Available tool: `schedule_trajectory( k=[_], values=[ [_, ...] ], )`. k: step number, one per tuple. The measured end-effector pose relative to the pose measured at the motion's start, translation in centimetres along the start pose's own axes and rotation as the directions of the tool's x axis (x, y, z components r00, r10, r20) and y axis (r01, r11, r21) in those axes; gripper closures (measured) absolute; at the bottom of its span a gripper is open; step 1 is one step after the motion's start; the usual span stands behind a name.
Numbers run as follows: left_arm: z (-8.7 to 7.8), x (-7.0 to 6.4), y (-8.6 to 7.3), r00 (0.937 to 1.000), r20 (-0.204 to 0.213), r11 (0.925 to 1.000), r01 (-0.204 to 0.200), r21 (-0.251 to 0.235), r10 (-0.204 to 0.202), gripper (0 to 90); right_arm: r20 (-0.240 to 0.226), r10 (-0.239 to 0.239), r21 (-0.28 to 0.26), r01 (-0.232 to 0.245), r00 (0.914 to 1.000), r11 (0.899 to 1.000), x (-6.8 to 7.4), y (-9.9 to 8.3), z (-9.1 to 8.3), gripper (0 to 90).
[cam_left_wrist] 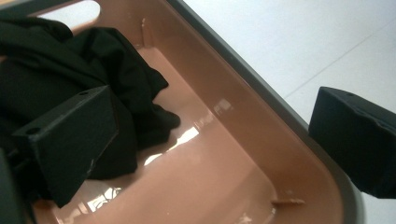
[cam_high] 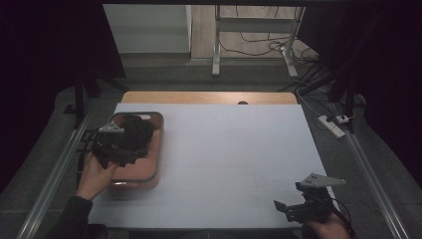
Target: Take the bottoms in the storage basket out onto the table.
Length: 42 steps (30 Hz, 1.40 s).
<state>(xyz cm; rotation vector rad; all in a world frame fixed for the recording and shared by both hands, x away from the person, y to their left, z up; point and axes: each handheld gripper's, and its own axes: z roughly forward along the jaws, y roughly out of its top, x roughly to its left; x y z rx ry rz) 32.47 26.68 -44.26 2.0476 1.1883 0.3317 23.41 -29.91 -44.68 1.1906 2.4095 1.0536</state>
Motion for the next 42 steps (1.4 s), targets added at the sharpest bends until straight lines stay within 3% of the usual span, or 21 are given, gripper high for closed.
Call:
schedule_trajectory(
  k=[8, 14, 20, 23, 29, 36, 42],
  values=[
    [0.9, 1.3, 1.3, 0.9999, -0.014, 0.9994, -0.004, 0.034, 0.005, 1.0, -0.001, -0.002, 0.001, 0.002, 1.0000, 1.000, 0.0, 0.0, 0.0, 0.9],
    [1.1, 2.9, 1.9, 0.9992, -0.034, 0.9993, 0.022, 0.030, -0.021, 1.1, -0.004, -0.008, 0.005, 0.008, 1.0000, 1.000, 0.1, 0.0, 0.1, 0.9],
    [2.1, 4.2, 2.6, 0.9976, -0.068, 0.9978, 0.020, 0.062, -0.016, 1.3, -0.008, -0.008, 0.007, 0.008, 0.9999, 1.000, 0.1, 0.0, 0.1, 0.9],
    [2.6, 5.1, 2.9, 0.9970, -0.070, 0.9964, 0.040, 0.074, -0.034, 0.3, -0.009, -0.009, 0.008, 0.009, 0.9999, 1.000, 0.1, 0.0, 0.1, 1.0],
    [3.8, 7.0, 3.2, 0.9918, -0.090, 0.9903, 0.099, 0.097, -0.091, 0.1, -0.012, -0.010, 0.011, 0.010, 0.9999, 1.000, 0.1, 0.0, 0.1, 1.0],
    [5.0, 8.0, 3.5, 0.9881, -0.114, 0.9863, 0.117, 0.117, -0.103, 0.0, -0.012, -0.011, 0.012, 0.012, 0.9999, 1.000, 0.1, 0.0, 0.1, 1.0],
    [6.3, 9.0, 3.7, 0.9825, -0.131, 0.9752, 0.153, 0.160, -0.133, 0.0, -0.011, -0.014, 0.011, 0.014, 0.9998, 1.000, 0.1, 0.0, 0.1, 1.0]
  ],
)
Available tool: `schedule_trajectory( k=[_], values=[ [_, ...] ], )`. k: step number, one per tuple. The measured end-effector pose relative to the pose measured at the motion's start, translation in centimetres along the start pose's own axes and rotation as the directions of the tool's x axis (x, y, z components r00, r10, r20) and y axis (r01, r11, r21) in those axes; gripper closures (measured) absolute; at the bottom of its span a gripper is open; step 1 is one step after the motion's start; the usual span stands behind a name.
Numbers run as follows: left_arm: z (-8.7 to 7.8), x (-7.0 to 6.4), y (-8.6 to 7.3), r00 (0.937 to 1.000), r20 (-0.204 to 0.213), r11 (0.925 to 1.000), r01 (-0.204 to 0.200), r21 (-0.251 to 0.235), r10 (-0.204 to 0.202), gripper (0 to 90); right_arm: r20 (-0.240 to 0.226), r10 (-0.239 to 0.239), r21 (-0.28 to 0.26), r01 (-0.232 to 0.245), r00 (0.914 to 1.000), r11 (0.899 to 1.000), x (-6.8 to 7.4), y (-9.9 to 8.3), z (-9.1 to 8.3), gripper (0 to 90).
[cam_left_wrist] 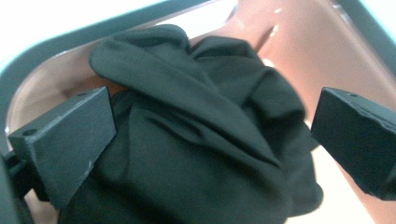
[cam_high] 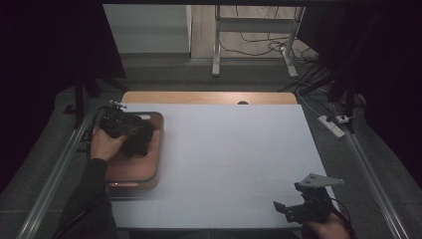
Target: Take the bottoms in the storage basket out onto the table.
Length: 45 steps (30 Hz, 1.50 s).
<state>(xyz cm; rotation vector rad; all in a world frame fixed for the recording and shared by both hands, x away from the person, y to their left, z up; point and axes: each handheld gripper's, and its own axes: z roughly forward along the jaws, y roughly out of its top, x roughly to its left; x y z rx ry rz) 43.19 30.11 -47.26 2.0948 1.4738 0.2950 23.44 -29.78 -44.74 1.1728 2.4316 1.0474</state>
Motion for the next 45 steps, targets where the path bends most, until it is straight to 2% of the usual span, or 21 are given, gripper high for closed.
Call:
schedule_trajectory(
  k=[1, 5, 8, 11, 15, 16, 17, 18, 19, 23, 24, 25, 28, 29, 31, 33, 34, 35, 38, 44, 45],
  values=[
    [0.7, 0.1, 0.1, 1.0000, -0.003, 0.9998, 0.002, 0.020, -0.002, 0.0, -0.001, 0.001, -0.001, -0.001, 1.0000, 1.000, 0.0, 0.0, 0.0, 1.0],
    [1.5, -0.2, 0.3, 0.9995, -0.026, 0.9989, -0.017, 0.044, 0.018, 0.0, -0.001, 0.001, 0.000, -0.001, 1.0000, 1.000, 0.0, 0.0, 0.0, 1.0],
    [2.1, -0.2, 0.3, 0.9990, -0.041, 0.9979, -0.014, 0.064, 0.016, 0.0, 0.001, -0.002, 0.001, 0.002, 1.0000, 1.000, 0.0, 0.0, 0.0, 1.0],
    [3.1, -0.7, 0.2, 0.9974, -0.056, 0.9936, -0.038, 0.106, 0.045, 0.0, 0.000, -0.001, 0.002, 0.001, 1.0000, 1.000, 0.0, 0.0, 0.0, 1.0],
    [3.4, -0.7, 0.3, 0.9979, -0.053, 0.9915, -0.031, 0.126, 0.038, 0.0, 0.003, -0.004, 0.001, 0.004, 1.0000, 1.000, 0.0, 0.0, 0.0, 1.0],
    [3.6, -0.7, 0.3, 0.9979, -0.054, 0.9902, -0.029, 0.137, 0.037, 0.0, 0.003, -0.004, 0.001, 0.004, 1.0000, 1.000, 0.0, 0.0, 0.0, 1.0],
    [4.1, -0.8, 0.3, 0.9966, -0.070, 0.9848, -0.031, 0.171, 0.044, 0.0, 0.003, -0.004, 0.002, 0.004, 1.0000, 1.000, 0.1, 0.0, 0.0, 1.0],
    [4.1, -0.8, 0.3, 0.9966, -0.070, 0.9848, -0.031, 0.171, 0.044, 0.0, 0.003, -0.004, 0.002, 0.004, 1.0000, 1.000, 0.1, 0.0, 0.0, 1.0],
    [4.5, -0.9, 0.4, 0.9943, -0.095, 0.9781, -0.029, 0.206, 0.049, 0.0, 0.003, -0.005, 0.002, 0.005, 1.0000, 1.000, 0.1, 0.0, 0.0, 1.0],
    [5.1, -0.9, 0.6, 0.9914, -0.129, 0.9743, 0.007, 0.225, 0.023, 0.3, 0.004, -0.007, 0.001, 0.007, 1.0000, 1.000, 0.1, 0.0, 0.0, 1.0],
    [5.1, -0.9, 0.6, 0.9894, -0.143, 0.9733, 0.006, 0.229, 0.027, 2.7, 0.004, -0.008, 0.001, 0.008, 1.0000, 1.000, 0.1, 0.0, 0.0, 1.0],
    [4.8, -1.1, 0.6, 0.9820, -0.184, 0.9713, 0.005, 0.238, 0.040, 14.5, 0.002, -0.008, 0.000, 0.008, 1.0000, 1.000, 0.1, 0.0, 0.0, 1.0],
    [4.4, -1.2, 0.6, 0.9812, -0.190, 0.9716, 0.013, 0.236, 0.033, 32.2, 0.002, -0.008, 0.000, 0.008, 1.0000, 1.000, 0.1, 0.0, 0.0, 1.0],
    [4.3, -1.3, 0.6, 0.9787, -0.202, 0.9706, 0.012, 0.240, 0.038, 32.2, 0.002, -0.008, 0.000, 0.008, 1.0000, 1.000, 0.1, 0.0, 0.0, 1.0],
    [4.0, -1.6, 0.7, 0.9758, -0.215, 0.9712, 0.013, 0.238, 0.039, 43.6, 0.002, -0.008, 0.000, 0.008, 1.0000, 1.000, 0.1, 0.0, 0.0, 1.0],
    [3.6, -1.6, 0.7, 0.9765, -0.215, 0.9730, 0.047, 0.226, 0.003, 57.5, 0.006, -0.013, 0.004, 0.013, 0.9999, 1.000, 0.1, 0.0, 0.0, 1.0],
    [3.6, -1.6, 0.7, 0.9765, -0.215, 0.9730, 0.047, 0.226, 0.003, 59.0, 0.006, -0.013, 0.004, 0.013, 0.9999, 1.000, 0.1, 0.0, 0.0, 1.0],
    [3.4, -1.4, 0.7, 0.9793, -0.202, 0.9740, 0.063, 0.218, -0.018, 60.7, 0.006, -0.013, 0.003, 0.013, 0.9999, 1.000, 0.2, 0.0, 0.0, 1.0],
    [3.0, -1.1, 0.6, 0.9837, -0.176, 0.9757, 0.075, 0.206, -0.038, 62.4, 0.004, -0.013, 0.004, 0.013, 0.9999, 1.000, 0.1, 0.0, 0.0, 1.0],
    [1.8, -1.0, 0.8, 0.9884, -0.143, 0.9820, 0.075, 0.174, -0.050, 67.4, 0.005, -0.016, 0.001, 0.016, 0.9999, 1.000, 0.2, 0.0, -0.1, 1.0],
    [1.5, -0.9, 0.8, 0.9911, -0.116, 0.9828, 0.085, 0.164, -0.066, 67.4, 0.002, -0.018, -0.001, 0.018, 0.9998, 1.000, 0.2, 0.0, -0.1, 1.0]
  ],
)
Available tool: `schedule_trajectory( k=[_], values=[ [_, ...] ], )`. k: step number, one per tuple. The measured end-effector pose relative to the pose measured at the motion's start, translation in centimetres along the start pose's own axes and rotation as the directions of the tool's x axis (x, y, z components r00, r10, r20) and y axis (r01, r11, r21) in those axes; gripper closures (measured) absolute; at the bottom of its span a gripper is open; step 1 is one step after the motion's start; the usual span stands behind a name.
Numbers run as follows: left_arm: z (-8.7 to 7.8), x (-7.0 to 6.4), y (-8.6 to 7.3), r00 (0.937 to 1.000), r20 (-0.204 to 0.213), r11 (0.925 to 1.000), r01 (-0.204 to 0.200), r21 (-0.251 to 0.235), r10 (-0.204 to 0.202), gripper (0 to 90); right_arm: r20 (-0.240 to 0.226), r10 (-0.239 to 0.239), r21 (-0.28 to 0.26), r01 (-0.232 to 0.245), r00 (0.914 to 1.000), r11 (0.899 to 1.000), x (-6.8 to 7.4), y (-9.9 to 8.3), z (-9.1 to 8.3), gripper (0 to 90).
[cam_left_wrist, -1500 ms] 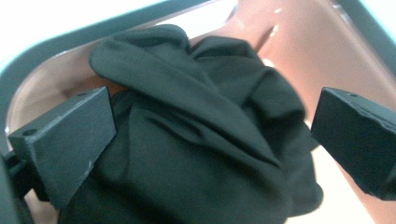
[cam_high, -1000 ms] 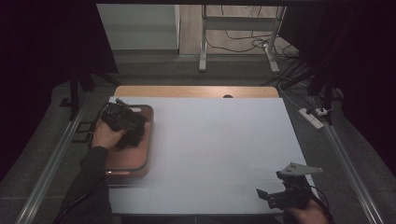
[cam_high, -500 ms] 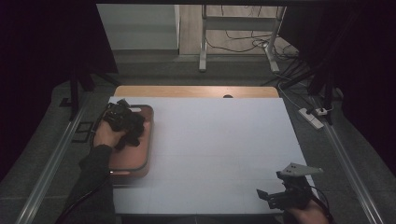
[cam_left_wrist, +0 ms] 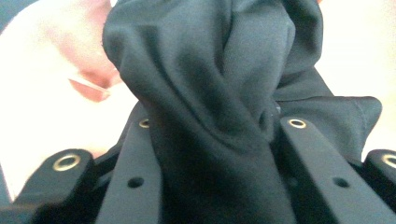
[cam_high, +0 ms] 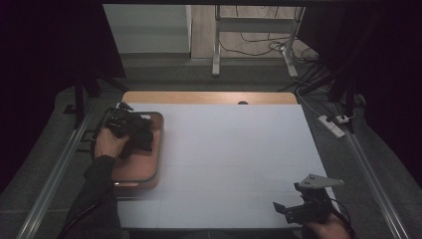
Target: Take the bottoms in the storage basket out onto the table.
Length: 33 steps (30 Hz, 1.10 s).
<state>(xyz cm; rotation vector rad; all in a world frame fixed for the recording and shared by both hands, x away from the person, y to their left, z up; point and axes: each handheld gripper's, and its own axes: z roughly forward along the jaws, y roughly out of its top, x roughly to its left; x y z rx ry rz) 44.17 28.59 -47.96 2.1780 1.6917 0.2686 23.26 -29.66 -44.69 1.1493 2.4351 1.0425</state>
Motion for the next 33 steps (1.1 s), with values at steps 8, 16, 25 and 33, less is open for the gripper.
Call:
schedule_trajectory(
  k=[8, 16, 25, 33],
  values=[
    [-2.1, 0.3, -0.2, 0.9967, 0.080, 0.9974, 0.014, -0.070, -0.008, 67.5, -0.001, -0.008, 0.001, 0.008, 1.0000, 1.000, 0.1, 0.0, 0.0, 1.0],
    [-5.1, 0.3, -0.3, 0.9879, 0.155, 0.9840, 0.020, -0.177, 0.008, 67.4, -0.001, -0.014, -0.002, 0.014, 0.9999, 1.000, 0.1, 0.0, 0.0, 1.0],
    [-7.8, -0.2, -0.2, 0.9815, 0.185, 0.9645, 0.001, -0.264, 0.050, 67.2, -0.002, -0.017, -0.004, 0.017, 0.9999, 1.000, 0.1, 0.0, 0.0, 1.0],
    [-9.3, -1.6, 0.2, 0.9748, 0.200, 0.9508, -0.033, -0.308, 0.099, 67.1, -0.005, -0.011, -0.008, 0.011, 0.9999, 1.000, 0.1, 0.0, -0.1, 1.0]
  ],
)
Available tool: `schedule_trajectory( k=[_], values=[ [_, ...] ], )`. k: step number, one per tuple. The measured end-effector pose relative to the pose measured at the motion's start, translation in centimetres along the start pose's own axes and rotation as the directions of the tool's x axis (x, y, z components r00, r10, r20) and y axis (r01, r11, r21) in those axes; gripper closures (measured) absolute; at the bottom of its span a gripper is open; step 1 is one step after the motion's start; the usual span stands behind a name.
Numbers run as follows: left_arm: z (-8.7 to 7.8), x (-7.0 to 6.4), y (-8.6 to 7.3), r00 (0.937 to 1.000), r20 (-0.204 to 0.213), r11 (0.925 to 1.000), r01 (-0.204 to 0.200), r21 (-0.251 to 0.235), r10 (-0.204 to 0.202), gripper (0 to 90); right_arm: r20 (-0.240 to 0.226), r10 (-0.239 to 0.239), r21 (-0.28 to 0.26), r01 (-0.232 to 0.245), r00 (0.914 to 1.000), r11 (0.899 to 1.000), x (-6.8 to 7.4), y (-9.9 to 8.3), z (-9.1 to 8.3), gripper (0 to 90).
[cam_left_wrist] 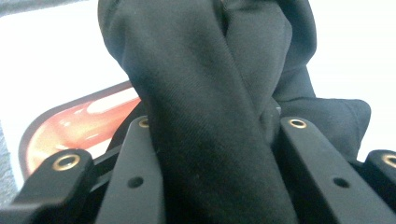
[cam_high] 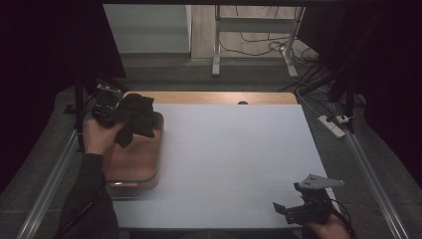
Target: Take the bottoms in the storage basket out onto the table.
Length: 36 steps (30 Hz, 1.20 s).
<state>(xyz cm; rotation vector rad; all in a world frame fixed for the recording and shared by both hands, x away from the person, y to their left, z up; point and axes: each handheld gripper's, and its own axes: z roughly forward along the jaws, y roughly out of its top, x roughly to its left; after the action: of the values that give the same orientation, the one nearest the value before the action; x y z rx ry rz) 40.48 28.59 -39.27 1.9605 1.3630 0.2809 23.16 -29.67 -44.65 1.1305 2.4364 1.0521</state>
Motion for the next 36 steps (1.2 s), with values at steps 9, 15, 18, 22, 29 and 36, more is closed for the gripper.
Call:
schedule_trajectory(
  k=[9, 15, 18, 22, 29, 36],
  values=[
    [-0.4, -2.5, 1.1, 0.9974, 0.038, 0.9978, -0.059, -0.028, 0.061, 67.0, -0.006, 0.004, -0.003, -0.004, 1.0000, 1.000, 0.0, 0.0, 0.0, 1.0],
    [-0.4, -4.0, 1.5, 0.9941, 0.056, 0.9952, -0.091, -0.036, 0.093, 66.9, -0.007, 0.003, -0.003, -0.003, 1.0000, 1.000, -0.1, 0.0, 0.0, 1.0],
    [-0.3, -4.8, 1.8, 0.9907, 0.074, 0.9929, -0.111, -0.043, 0.114, 66.8, -0.007, 0.001, -0.005, -0.001, 1.0000, 1.000, -0.1, 0.0, 0.0, 1.0],
    [-0.1, -5.8, 2.0, 0.9857, 0.092, 0.9894, -0.137, -0.048, 0.141, 66.8, -0.007, 0.001, -0.005, -0.001, 1.0000, 1.000, -0.1, 0.0, -0.1, 1.0],
    [0.7, -8.0, 2.4, 0.9730, 0.135, 0.9822, -0.182, -0.045, 0.187, 66.6, -0.008, 0.003, -0.006, -0.003, 1.0000, 1.000, 0.0, 0.0, -0.1, 1.0],
    [1.4, -9.6, 2.5, 0.9591, 0.189, 0.9775, -0.206, -0.047, 0.211, 66.5, -0.010, 0.001, -0.006, -0.002, 1.0000, 1.000, 0.0, 0.0, -0.1, 1.0]
  ],
)
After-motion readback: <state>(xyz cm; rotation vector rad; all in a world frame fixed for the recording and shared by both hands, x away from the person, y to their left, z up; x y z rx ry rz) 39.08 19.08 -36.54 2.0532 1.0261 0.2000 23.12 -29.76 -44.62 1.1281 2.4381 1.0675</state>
